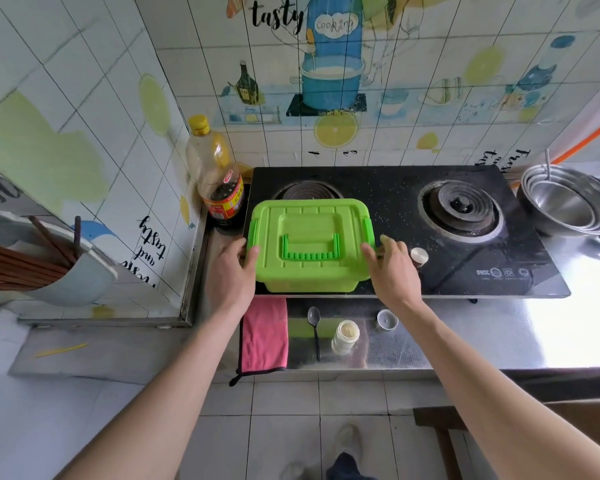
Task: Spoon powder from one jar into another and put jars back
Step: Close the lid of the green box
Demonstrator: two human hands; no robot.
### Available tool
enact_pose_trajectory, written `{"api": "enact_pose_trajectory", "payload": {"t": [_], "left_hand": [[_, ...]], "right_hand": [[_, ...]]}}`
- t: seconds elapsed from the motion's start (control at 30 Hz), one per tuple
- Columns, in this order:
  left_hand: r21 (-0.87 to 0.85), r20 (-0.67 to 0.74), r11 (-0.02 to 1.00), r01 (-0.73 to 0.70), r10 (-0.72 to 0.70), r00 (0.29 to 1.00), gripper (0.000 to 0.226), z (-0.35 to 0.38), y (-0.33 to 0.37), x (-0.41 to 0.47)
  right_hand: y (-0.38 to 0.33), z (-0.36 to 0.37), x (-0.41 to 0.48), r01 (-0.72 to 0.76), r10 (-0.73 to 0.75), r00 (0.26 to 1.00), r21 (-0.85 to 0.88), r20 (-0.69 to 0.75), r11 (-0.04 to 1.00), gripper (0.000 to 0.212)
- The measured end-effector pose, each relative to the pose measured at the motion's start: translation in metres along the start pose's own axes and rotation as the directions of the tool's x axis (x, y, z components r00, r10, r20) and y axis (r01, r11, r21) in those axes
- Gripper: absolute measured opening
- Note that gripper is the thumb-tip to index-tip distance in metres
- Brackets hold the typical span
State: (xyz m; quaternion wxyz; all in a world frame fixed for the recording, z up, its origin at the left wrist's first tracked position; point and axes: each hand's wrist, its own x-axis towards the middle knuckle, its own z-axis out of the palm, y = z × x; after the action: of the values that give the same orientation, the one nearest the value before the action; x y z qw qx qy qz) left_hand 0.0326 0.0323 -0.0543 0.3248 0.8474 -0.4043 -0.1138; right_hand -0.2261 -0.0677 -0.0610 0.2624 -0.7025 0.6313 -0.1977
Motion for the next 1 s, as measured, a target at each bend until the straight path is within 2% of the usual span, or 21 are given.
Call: {"api": "enact_pose_trajectory", "payload": {"t": [0.07,0.17,0.27,0.37,0.53,0.6,0.67,0.77,1.0], "left_hand": [[-0.098,-0.051,0.992,0.077,-0.082,0.995,0.044,0.007,-0.005,-0.01],[-0.211,-0.07,0.948,0.238,-0.257,0.964,0.033,0.026,-0.021,-0.04],[-0.165,0.017,0.94,0.297,-0.299,0.954,0.02,0.052,-0.03,-0.081],[-0.101,0.193,0.963,0.251,-0.229,0.954,0.029,0.077,-0.031,-0.116],[0.035,0.471,0.999,-0.016,-0.002,0.882,0.065,0.119,-0.033,-0.143],[0.054,0.511,0.996,-0.074,0.036,0.859,0.081,0.13,-0.027,-0.146],[0.058,0.509,0.994,-0.096,0.053,0.859,0.088,0.142,-0.021,-0.146],[0.073,0.485,0.994,-0.078,0.033,0.874,0.086,0.152,-0.012,-0.142],[0.073,0.487,0.996,-0.06,0.017,0.873,0.054,0.165,-0.002,-0.132]], "right_hand": [[0.011,-0.002,-0.012,0.011,-0.007,0.995,0.039,-0.104,0.999,0.053],[0.033,-0.005,-0.038,-0.02,0.035,0.97,0.065,-0.24,0.998,0.024],[0.067,0.006,-0.059,-0.126,0.13,0.964,0.03,-0.232,0.992,0.018],[0.102,0.023,-0.069,-0.197,0.189,0.975,-0.055,-0.118,0.979,0.019],[0.137,0.039,-0.07,-0.225,0.258,0.958,-0.226,0.128,0.948,0.077],[0.143,0.043,-0.065,-0.193,0.244,0.955,-0.276,0.166,0.942,0.084],[0.148,0.047,-0.057,-0.176,0.236,0.953,-0.289,0.187,0.941,0.083],[0.148,0.052,-0.045,-0.152,0.217,0.952,-0.281,0.217,0.948,0.076],[0.148,0.06,-0.033,-0.124,0.201,0.946,-0.291,0.253,0.949,0.055]]}}
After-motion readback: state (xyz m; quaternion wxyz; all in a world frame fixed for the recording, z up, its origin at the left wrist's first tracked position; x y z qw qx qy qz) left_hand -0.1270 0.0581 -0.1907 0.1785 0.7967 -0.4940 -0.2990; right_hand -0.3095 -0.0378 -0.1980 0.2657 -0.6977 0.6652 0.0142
